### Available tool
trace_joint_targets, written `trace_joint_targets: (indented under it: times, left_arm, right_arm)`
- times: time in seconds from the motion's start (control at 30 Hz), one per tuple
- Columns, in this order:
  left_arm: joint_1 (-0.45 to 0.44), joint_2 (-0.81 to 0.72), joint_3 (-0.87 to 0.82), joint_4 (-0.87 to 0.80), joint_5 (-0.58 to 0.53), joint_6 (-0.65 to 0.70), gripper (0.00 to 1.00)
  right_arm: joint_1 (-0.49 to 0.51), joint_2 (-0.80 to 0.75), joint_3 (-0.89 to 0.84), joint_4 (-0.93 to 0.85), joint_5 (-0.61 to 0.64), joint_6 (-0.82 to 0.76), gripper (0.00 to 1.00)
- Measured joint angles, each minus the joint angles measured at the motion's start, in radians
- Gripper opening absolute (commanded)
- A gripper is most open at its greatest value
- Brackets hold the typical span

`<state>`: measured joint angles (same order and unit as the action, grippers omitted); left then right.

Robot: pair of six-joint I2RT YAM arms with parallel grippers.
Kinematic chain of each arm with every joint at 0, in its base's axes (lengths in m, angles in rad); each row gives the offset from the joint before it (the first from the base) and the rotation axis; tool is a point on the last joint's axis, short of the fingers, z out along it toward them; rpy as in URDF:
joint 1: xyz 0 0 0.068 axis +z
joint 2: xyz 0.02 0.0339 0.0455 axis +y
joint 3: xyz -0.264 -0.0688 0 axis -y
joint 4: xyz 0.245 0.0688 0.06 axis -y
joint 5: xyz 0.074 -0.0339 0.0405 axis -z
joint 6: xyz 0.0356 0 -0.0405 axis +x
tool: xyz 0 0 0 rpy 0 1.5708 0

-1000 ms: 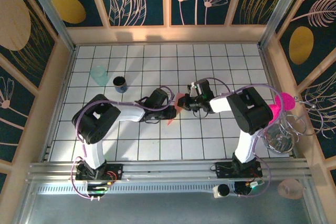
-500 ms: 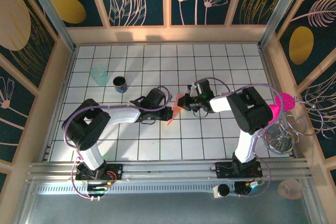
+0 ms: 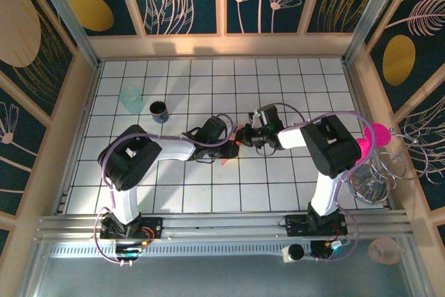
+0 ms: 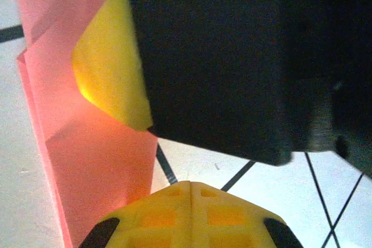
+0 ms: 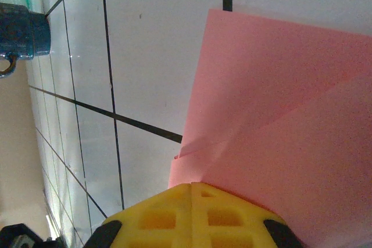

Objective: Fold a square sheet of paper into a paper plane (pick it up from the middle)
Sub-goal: Fold the wing for the fifth time at the center of the table.

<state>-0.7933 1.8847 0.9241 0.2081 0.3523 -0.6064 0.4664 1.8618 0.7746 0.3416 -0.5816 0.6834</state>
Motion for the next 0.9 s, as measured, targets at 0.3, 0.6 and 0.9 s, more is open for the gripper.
trace_joint_targets:
  times: [0.3,0.6,0.9]
  left_arm:
    - [0.000,0.013,-0.016,0.020,-0.012,0.000,0.00]
    - [0.001,-0.031,-0.094,0.072,-0.011,-0.004,0.00]
    - [0.002,-0.101,-0.178,0.064,-0.008,-0.004,0.00]
  right_arm:
    - [0.000,0.001,0.001,-0.002,0.000,-0.001,0.00]
    - [-0.002,0.009,0.018,-0.029,-0.006,-0.001,0.00]
    - [-0.004,0.014,0.025,-0.035,-0.015,-0.002,0.00]
